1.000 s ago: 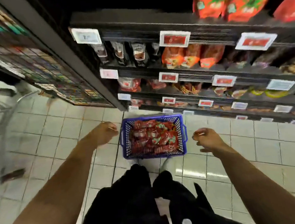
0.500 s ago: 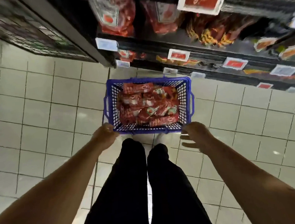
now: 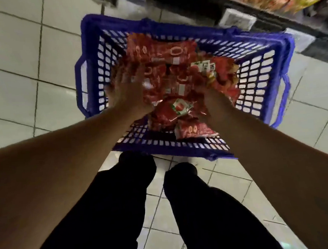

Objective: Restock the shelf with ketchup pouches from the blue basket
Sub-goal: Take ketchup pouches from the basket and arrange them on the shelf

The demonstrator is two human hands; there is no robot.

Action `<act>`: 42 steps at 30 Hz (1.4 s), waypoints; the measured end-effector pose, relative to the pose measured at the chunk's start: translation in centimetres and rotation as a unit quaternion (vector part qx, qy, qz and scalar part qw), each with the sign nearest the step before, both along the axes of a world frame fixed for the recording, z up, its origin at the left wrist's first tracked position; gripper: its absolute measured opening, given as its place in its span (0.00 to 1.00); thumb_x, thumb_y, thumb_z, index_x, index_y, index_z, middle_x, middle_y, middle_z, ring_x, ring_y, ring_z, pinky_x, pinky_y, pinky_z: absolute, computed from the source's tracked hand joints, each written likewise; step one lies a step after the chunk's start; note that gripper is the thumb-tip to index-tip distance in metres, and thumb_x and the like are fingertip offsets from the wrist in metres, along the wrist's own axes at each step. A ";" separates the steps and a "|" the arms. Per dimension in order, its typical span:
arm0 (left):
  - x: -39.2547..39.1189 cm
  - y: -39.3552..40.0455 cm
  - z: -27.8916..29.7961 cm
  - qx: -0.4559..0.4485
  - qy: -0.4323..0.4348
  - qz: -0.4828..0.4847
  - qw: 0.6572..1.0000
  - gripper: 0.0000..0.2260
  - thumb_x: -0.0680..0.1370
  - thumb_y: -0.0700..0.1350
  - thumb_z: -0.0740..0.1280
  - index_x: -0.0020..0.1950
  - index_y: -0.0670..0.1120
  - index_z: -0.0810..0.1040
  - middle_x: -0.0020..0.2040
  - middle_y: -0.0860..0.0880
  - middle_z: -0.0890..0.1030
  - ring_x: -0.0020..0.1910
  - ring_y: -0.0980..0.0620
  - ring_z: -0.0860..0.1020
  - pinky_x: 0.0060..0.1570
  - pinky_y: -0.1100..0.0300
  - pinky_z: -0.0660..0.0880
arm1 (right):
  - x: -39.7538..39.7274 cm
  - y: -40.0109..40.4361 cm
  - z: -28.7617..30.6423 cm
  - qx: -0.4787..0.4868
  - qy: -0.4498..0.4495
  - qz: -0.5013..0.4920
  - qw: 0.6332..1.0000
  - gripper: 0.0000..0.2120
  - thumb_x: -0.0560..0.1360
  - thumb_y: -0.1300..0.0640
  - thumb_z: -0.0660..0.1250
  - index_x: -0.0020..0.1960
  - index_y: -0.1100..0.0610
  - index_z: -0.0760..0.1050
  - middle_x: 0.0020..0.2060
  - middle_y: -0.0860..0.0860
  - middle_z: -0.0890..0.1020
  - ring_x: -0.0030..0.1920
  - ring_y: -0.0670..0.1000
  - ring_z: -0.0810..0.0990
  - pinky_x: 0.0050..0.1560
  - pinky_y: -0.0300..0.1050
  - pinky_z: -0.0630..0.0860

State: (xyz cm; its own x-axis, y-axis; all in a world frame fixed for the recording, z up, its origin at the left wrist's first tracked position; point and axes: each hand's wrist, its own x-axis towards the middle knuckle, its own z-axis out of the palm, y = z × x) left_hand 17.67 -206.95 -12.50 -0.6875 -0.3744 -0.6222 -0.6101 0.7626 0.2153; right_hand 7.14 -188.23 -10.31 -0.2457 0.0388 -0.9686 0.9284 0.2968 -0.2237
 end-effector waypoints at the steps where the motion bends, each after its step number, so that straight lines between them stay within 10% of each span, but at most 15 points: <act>1: 0.0 -0.1 -1.2 -0.017 -0.001 -0.003 1.000 0.49 0.72 0.65 0.70 0.82 0.56 0.42 0.83 0.46 0.47 0.82 0.42 0.46 0.76 0.34 0.52 | 0.1 -0.7 -1.1 0.002 0.002 -0.013 1.000 0.10 0.76 0.54 0.70 0.55 0.57 0.80 0.46 0.53 0.84 0.38 0.48 0.80 0.37 0.41 0.78; 15: -0.2 -0.4 -3.9 -0.092 0.081 -0.092 0.988 0.34 0.71 0.56 0.75 0.74 0.51 0.67 0.73 0.47 0.69 0.75 0.43 0.64 0.73 0.28 0.49 | 0.8 -3.7 -4.0 0.055 0.045 -0.014 0.997 0.28 0.62 0.45 0.83 0.57 0.54 0.78 0.50 0.50 0.85 0.40 0.47 0.83 0.41 0.45 0.81; 19: 0.8 -1.7 -1.8 -0.036 0.142 -0.101 0.984 0.30 0.76 0.59 0.68 0.75 0.50 0.69 0.72 0.47 0.72 0.75 0.44 0.67 0.77 0.36 0.50 | 1.2 -3.6 -3.3 0.053 0.142 -0.003 0.988 0.22 0.66 0.49 0.81 0.55 0.55 0.80 0.49 0.50 0.85 0.48 0.53 0.86 0.50 0.55 0.84; 22: 0.5 -1.9 1.4 0.079 0.228 0.020 0.970 0.22 0.78 0.58 0.66 0.67 0.47 0.76 0.62 0.51 0.79 0.64 0.51 0.77 0.67 0.60 0.70 | 1.5 -2.6 -1.1 0.009 0.206 0.001 0.978 0.11 0.70 0.56 0.79 0.49 0.52 0.80 0.47 0.50 0.87 0.49 0.54 0.86 0.52 0.59 0.83; 24: 0.6 -1.4 4.4 0.199 0.238 0.163 0.936 0.16 0.78 0.55 0.68 0.62 0.47 0.79 0.54 0.57 0.83 0.54 0.59 0.82 0.53 0.71 0.77 | 1.2 -1.3 1.2 -0.049 0.225 -0.028 0.973 0.10 0.72 0.60 0.76 0.52 0.57 0.80 0.48 0.53 0.87 0.50 0.55 0.86 0.55 0.59 0.82; 31: 0.8 0.7 14.8 0.497 0.260 0.442 0.700 0.12 0.79 0.48 0.70 0.59 0.44 0.81 0.58 0.40 0.84 0.59 0.39 0.82 0.57 0.42 0.80 | -2.0 3.5 13.2 -0.177 0.209 -0.160 0.948 0.10 0.81 0.56 0.65 0.60 0.58 0.76 0.46 0.52 0.82 0.46 0.51 0.82 0.51 0.51 0.80; 34: 0.0 1.6 21.4 0.514 0.264 0.466 0.670 0.12 0.82 0.48 0.67 0.59 0.41 0.80 0.58 0.37 0.83 0.59 0.37 0.82 0.60 0.39 0.78 | -2.7 3.3 20.2 -0.240 0.165 -0.269 0.918 0.20 0.83 0.48 0.59 0.59 0.63 0.81 0.51 0.58 0.84 0.55 0.57 0.84 0.58 0.57 0.80; 37: -1.1 2.2 28.6 0.528 0.237 0.499 0.645 0.19 0.84 0.52 0.61 0.65 0.37 0.76 0.62 0.35 0.81 0.62 0.37 0.81 0.64 0.37 0.75 | -2.7 2.6 27.4 -0.303 0.101 -0.302 0.898 0.27 0.83 0.40 0.55 0.42 0.59 0.81 0.39 0.57 0.83 0.40 0.56 0.84 0.46 0.49 0.81; 42: -2.5 2.4 41.6 0.594 0.183 0.552 0.556 0.30 0.84 0.63 0.51 0.61 0.42 0.81 0.57 0.38 0.82 0.58 0.38 0.81 0.61 0.42 0.77 | -1.1 1.4 40.3 -0.365 0.040 -0.185 0.911 0.27 0.79 0.38 0.56 0.59 0.63 0.66 0.48 0.61 0.71 0.48 0.62 0.74 0.52 0.54 0.74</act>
